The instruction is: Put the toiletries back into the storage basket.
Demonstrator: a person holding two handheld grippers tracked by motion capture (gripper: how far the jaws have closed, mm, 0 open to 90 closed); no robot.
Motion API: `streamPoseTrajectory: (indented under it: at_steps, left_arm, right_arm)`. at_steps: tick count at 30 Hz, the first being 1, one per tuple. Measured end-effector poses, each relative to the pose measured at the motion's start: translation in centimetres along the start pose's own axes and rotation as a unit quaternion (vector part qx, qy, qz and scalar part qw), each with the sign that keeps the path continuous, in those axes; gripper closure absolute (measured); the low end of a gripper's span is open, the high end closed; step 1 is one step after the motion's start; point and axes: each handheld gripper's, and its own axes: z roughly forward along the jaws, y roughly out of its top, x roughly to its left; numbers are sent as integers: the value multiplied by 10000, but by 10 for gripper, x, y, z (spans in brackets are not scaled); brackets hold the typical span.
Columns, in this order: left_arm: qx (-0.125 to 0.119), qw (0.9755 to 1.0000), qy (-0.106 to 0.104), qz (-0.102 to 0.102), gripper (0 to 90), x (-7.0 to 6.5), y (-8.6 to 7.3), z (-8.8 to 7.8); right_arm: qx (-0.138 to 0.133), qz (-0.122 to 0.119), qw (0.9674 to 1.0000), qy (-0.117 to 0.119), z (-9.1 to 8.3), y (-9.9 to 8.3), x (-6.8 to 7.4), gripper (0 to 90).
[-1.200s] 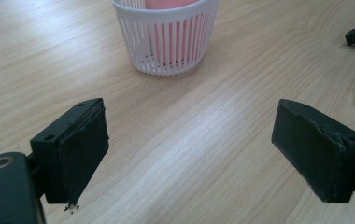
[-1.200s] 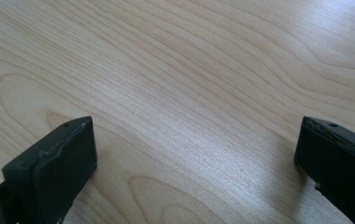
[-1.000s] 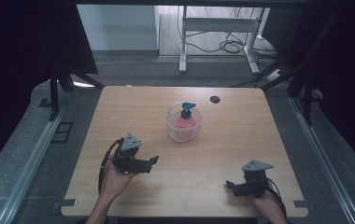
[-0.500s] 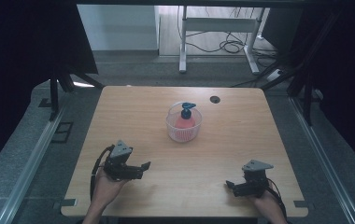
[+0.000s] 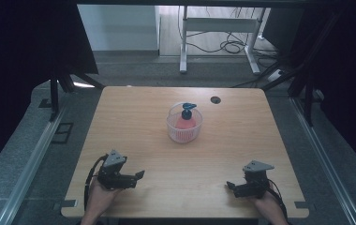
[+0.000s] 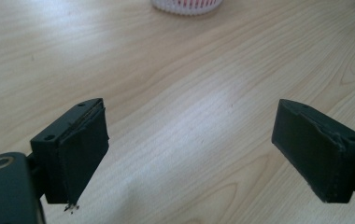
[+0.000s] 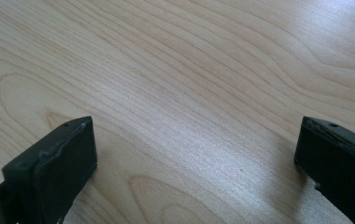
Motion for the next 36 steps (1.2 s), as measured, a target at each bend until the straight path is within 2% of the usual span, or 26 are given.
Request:
streamPoseTrajectory:
  at_steps: [21,31,34,36]
  left_arm:
    - [209,9998,27,9,105,-5,-30,10]
    - [499,9986,134,98,104,-8,-37,19]
    - [675,9976,130,69,103,-7,-40,24]
    - [678,9974,192,136,101,-8,-40,25]
  right_arm:
    - [-2,5,10000,-2,0,0,0,0]
    - [-1,10,10000,-7,0,0,0,0]
    - [-1,11,10000,-6,0,0,0,0]
    - [0,12,10000,-6,0,0,0,0]
